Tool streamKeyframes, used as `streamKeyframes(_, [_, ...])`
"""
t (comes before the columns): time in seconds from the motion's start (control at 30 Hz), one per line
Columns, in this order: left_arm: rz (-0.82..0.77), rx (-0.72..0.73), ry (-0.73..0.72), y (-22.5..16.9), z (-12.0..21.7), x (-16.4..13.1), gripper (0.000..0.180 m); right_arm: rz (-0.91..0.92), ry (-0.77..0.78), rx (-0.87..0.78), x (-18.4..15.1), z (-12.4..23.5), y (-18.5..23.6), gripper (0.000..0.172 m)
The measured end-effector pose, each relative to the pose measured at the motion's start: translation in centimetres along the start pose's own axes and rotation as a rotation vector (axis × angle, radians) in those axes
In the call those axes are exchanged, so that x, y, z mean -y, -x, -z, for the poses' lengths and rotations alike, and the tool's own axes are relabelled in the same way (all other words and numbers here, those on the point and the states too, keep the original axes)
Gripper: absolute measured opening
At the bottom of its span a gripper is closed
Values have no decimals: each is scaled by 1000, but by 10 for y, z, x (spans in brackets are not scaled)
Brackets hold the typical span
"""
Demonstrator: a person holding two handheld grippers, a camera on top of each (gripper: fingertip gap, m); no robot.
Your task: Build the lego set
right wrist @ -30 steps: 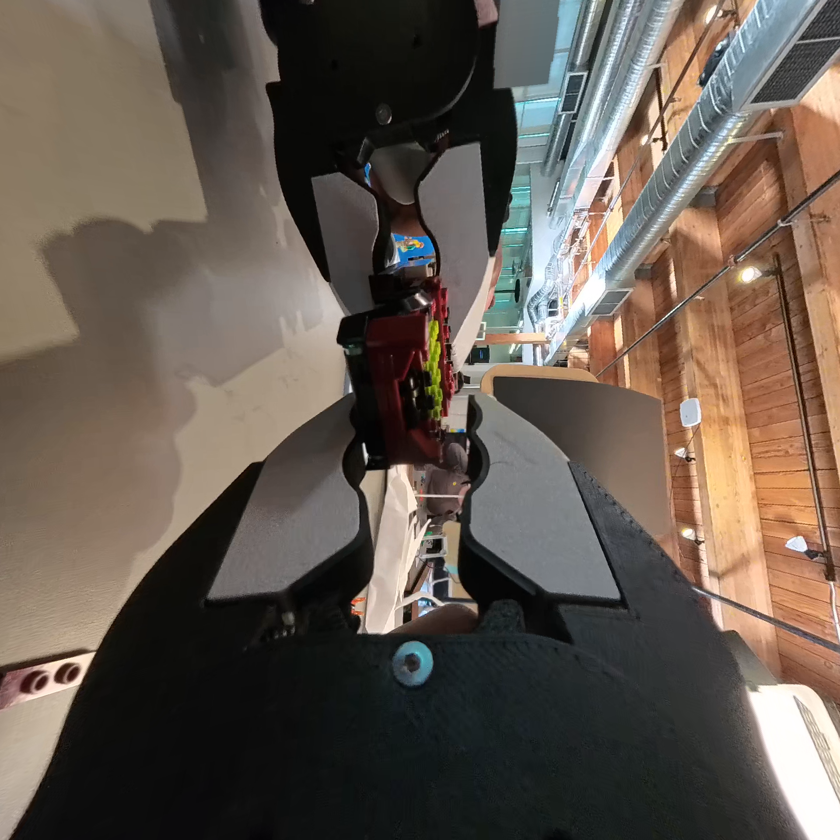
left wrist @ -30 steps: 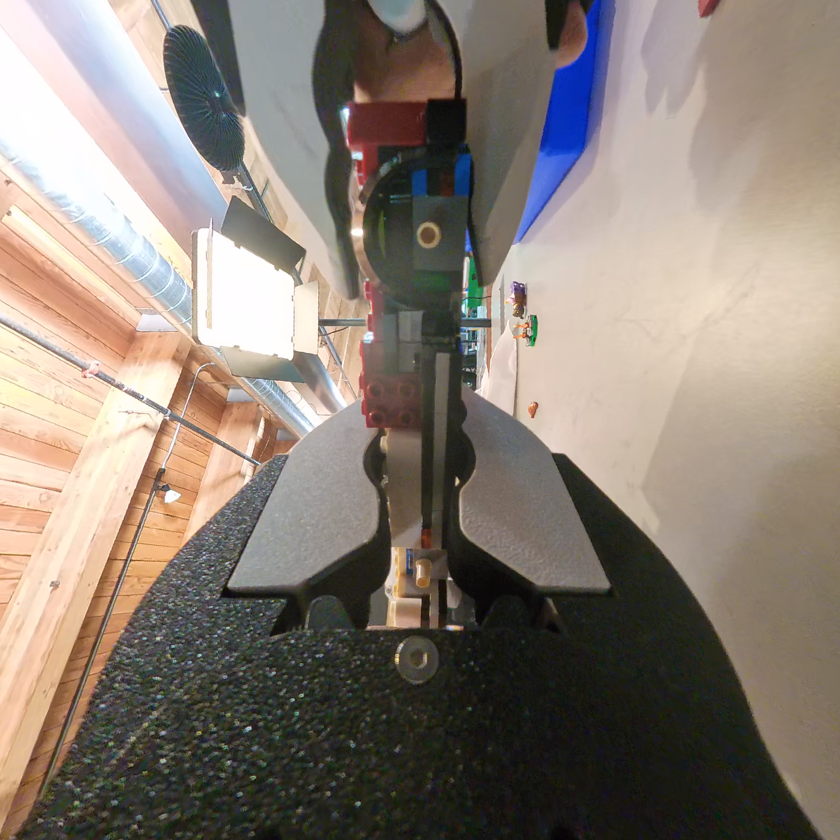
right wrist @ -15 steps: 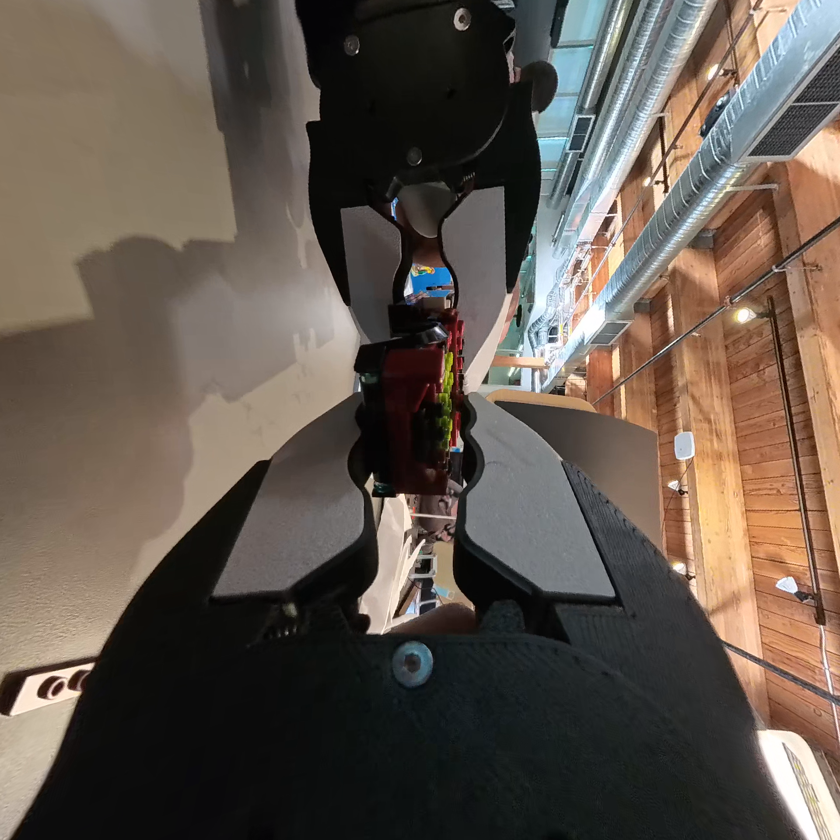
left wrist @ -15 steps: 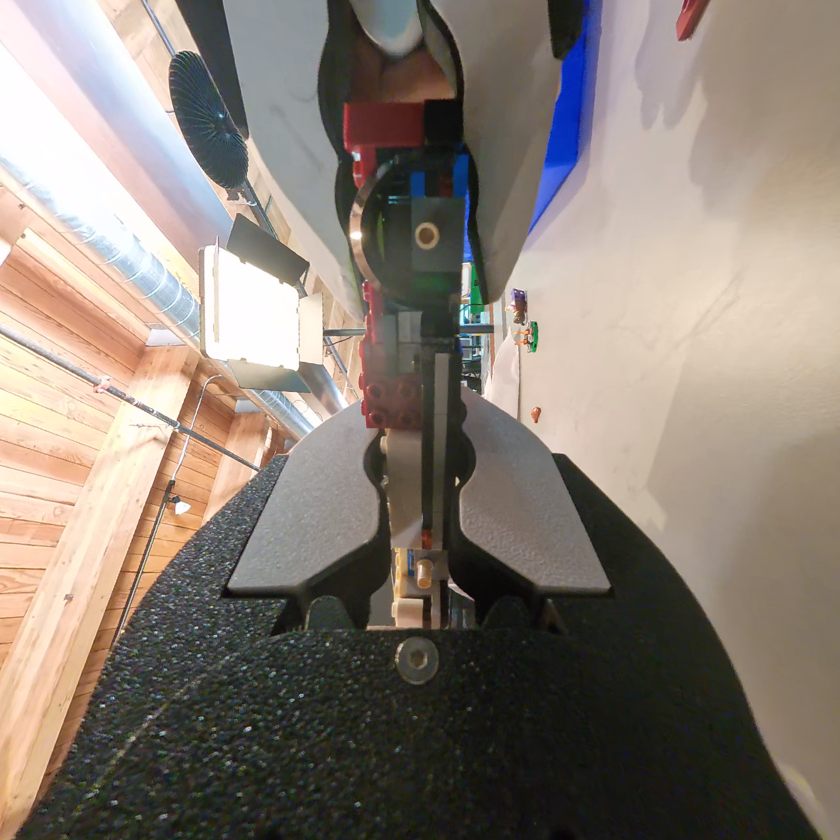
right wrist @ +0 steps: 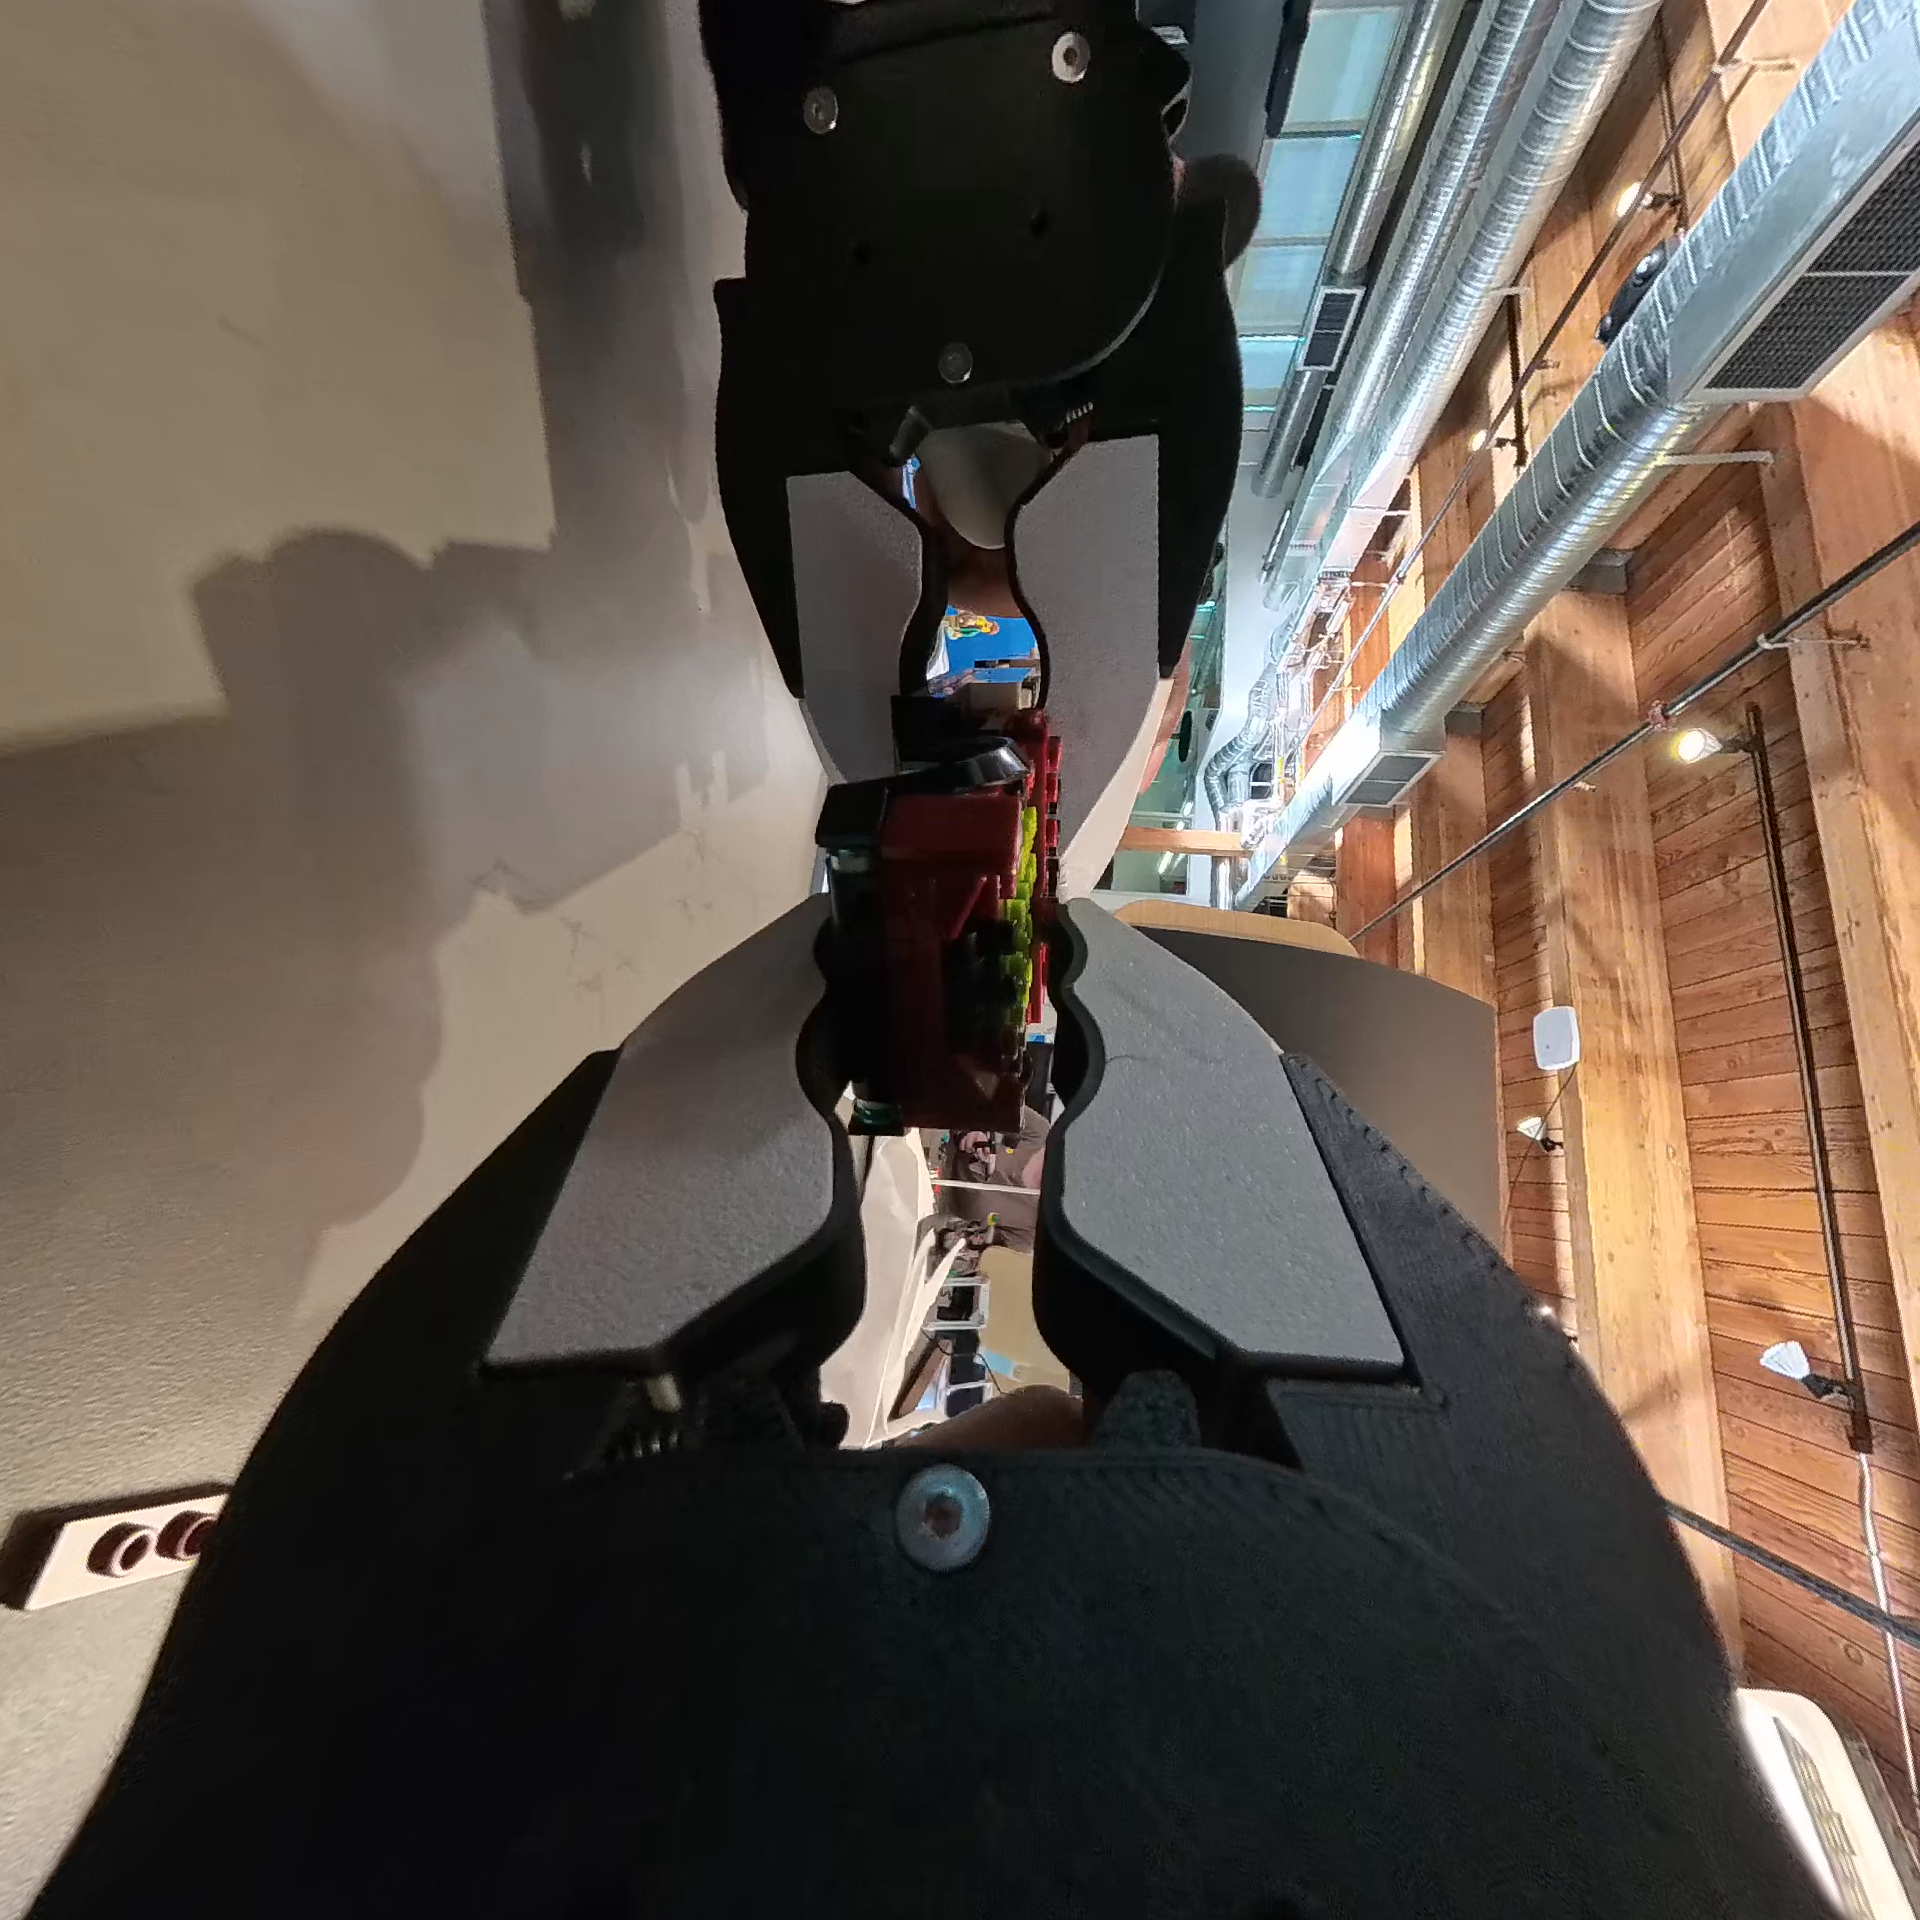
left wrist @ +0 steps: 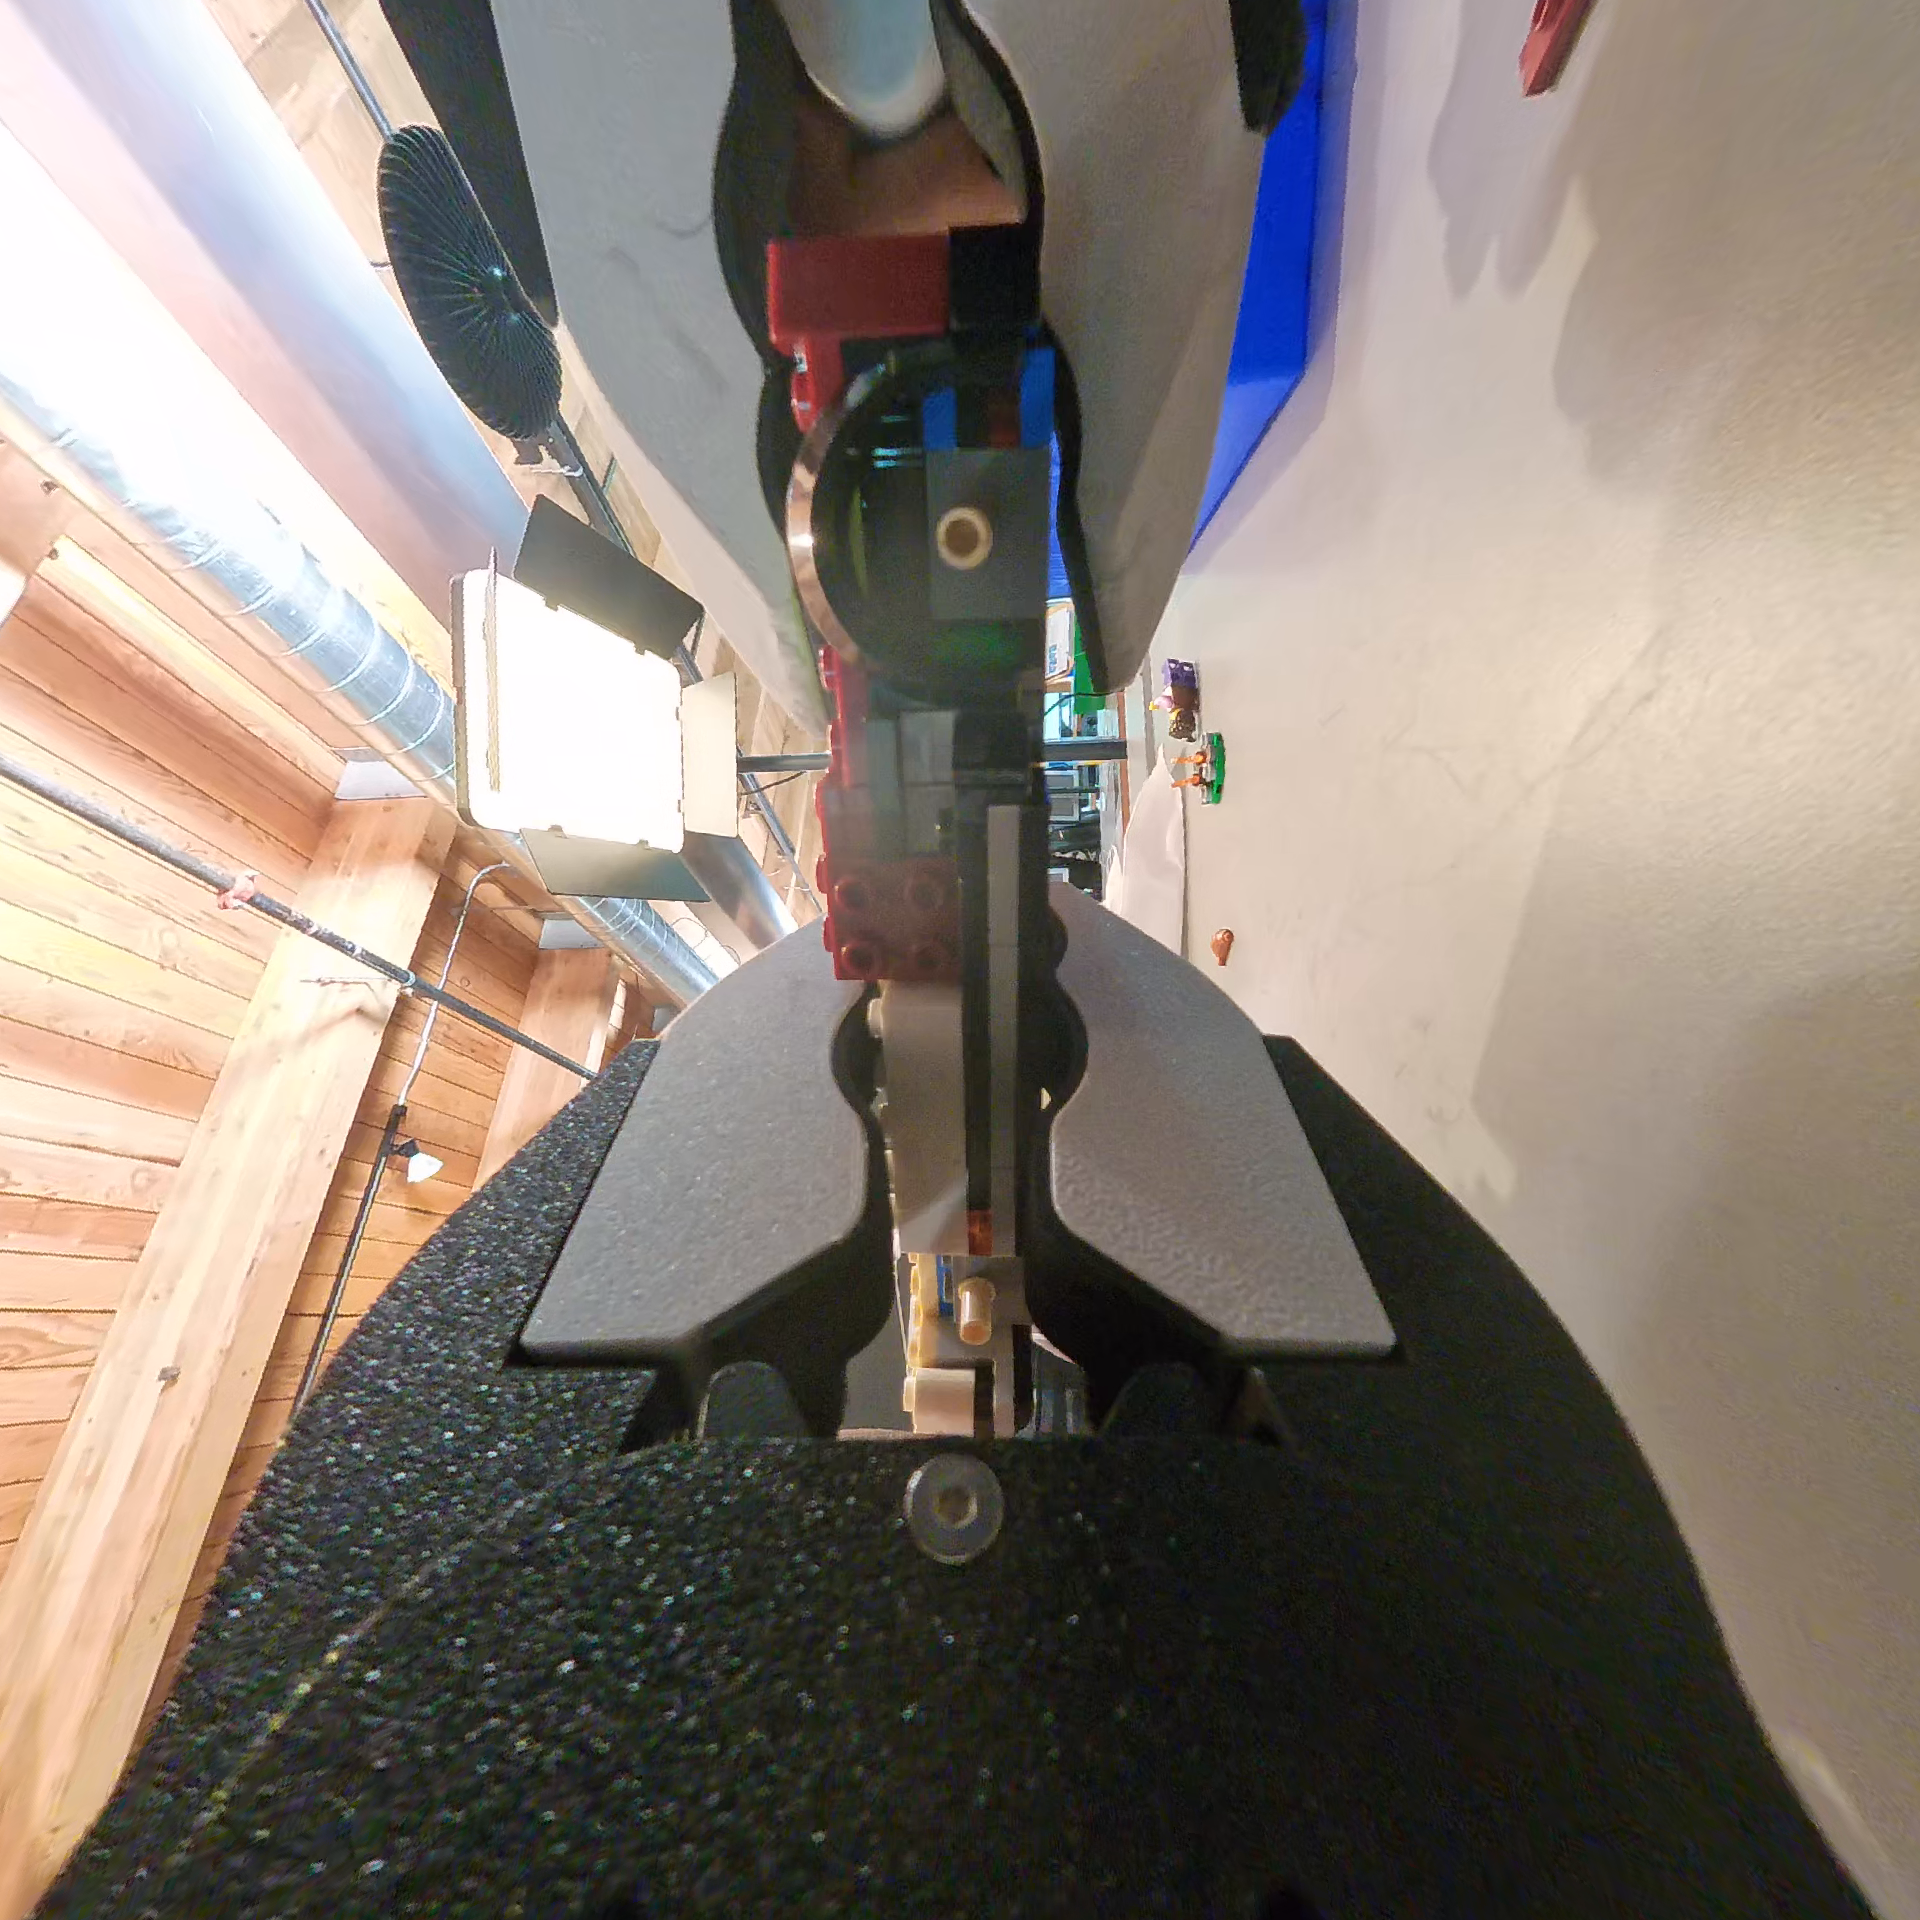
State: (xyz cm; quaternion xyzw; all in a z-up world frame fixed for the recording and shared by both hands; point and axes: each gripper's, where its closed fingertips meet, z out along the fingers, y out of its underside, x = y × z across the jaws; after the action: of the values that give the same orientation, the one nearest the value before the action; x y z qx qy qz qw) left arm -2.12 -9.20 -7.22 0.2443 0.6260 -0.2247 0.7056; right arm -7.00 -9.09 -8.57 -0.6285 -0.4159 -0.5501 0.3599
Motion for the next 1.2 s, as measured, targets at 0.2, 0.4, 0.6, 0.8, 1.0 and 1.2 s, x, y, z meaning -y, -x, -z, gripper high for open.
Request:
streamKeyframes(0.2, [0, -7, 2, -2, 0, 0, 25, 0, 2, 6, -1, 0, 1, 36])
streamKeyframes(0.4, [14, 7, 6, 1, 0, -2, 25, -59, 37, 0, -5, 0, -2, 37])
streamKeyframes(0.6, [-8, 1, 5, -1, 1, 1, 25, -98, 103, 30, -12, 1, 2, 44])
streamKeyframes(0.8, [-22, -5, 2, -2, 0, 7, 25, -59, 90, 37, -10, 1, 5, 42])
streamKeyframes(1.0, [-1, -20, 6, -7, -5, 6, 25, -60, 108, 50, -13, -1, 6, 41])
streamKeyframes(1.2, [3, -45, 32, -11, -8, 0, 25, -228, 185, 80, -24, 4, 7, 57])
